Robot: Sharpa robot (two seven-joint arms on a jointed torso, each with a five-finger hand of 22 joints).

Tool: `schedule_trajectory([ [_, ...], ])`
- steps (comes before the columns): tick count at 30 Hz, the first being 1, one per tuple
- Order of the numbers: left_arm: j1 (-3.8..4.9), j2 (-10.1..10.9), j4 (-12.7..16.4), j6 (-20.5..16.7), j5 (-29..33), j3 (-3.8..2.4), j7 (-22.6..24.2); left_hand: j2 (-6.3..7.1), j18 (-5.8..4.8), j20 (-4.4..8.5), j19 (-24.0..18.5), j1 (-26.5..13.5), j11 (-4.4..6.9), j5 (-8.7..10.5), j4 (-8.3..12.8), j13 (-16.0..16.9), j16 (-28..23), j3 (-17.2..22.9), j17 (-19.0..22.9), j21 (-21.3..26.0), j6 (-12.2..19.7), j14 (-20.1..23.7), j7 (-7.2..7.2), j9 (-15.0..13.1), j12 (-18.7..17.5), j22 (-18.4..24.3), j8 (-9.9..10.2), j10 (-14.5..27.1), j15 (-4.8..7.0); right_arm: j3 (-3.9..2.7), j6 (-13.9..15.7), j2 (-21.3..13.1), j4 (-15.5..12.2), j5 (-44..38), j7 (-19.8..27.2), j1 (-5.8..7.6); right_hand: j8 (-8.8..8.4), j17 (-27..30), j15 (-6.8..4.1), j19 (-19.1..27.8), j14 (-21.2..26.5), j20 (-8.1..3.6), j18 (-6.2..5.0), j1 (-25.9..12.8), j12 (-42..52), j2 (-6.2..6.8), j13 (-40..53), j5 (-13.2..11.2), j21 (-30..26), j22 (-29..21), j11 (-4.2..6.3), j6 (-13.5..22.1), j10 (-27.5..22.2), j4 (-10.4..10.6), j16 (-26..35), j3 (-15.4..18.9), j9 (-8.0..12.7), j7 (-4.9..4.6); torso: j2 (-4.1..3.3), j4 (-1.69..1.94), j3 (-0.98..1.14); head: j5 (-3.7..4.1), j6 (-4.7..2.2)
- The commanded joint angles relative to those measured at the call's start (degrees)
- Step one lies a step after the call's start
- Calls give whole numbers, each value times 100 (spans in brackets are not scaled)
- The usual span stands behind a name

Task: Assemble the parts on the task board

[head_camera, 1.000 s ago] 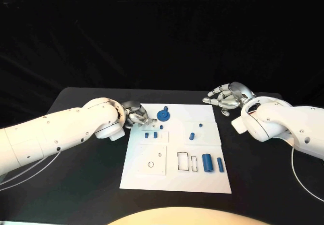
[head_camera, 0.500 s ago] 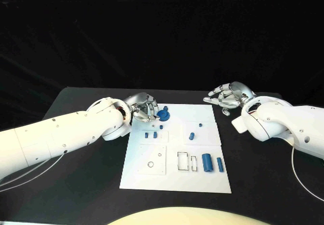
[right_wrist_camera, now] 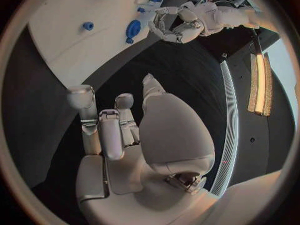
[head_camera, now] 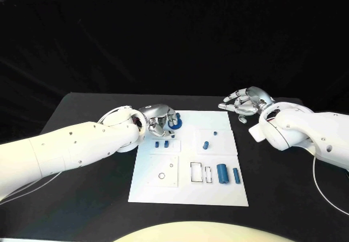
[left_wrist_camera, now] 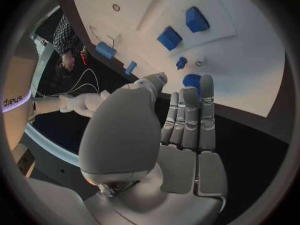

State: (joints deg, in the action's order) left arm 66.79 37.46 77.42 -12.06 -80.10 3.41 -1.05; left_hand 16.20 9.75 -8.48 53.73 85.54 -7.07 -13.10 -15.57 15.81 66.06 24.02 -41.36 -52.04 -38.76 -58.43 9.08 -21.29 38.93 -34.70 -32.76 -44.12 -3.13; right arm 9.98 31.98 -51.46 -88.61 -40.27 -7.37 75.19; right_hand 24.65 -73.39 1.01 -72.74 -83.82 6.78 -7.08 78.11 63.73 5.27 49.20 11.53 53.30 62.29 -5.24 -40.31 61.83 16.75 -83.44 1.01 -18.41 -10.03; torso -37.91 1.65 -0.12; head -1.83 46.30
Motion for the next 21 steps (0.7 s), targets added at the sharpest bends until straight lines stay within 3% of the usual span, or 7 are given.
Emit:
schedule_trajectory([
  [1,-3,-73,-59,522,-440,0,45,3,76,-7,35,65,35,11,-9,-33,70,-34,-4,-41,-58,-67,-16,37,-19,-25,42,-16,15,-1,-49,12,-1,-25,85,-5,39,3,-40,22,-194,-24,-79,16,-38,-49,-12,-31,-33,-7,24,28,0,-17,31,-21,11,12,7,4,6,-8,17],
  [10,-12,-200,-202,827,-541,7,-145,-12,77,6,100,50,40,44,-64,-165,521,-104,-364,-198,-210,-423,-17,205,-20,-132,139,-115,23,-1,-21,15,-7,-25,91,-9,39,3,-40,22,-194,-24,-79,16,-38,-49,-12,-31,-33,-7,24,28,0,-17,31,-21,11,12,10,4,7,-3,21],
  [21,-13,-362,-377,790,-539,13,-248,-60,77,4,122,92,23,39,-58,-245,648,-89,-385,-276,-237,-490,17,287,-58,-185,196,-110,14,-1,-8,22,-14,-26,91,-10,42,33,-42,34,-187,-25,-85,28,-67,-53,-58,-32,-66,-30,25,31,-31,-20,45,-26,14,13,7,-5,6,-12,1],
])
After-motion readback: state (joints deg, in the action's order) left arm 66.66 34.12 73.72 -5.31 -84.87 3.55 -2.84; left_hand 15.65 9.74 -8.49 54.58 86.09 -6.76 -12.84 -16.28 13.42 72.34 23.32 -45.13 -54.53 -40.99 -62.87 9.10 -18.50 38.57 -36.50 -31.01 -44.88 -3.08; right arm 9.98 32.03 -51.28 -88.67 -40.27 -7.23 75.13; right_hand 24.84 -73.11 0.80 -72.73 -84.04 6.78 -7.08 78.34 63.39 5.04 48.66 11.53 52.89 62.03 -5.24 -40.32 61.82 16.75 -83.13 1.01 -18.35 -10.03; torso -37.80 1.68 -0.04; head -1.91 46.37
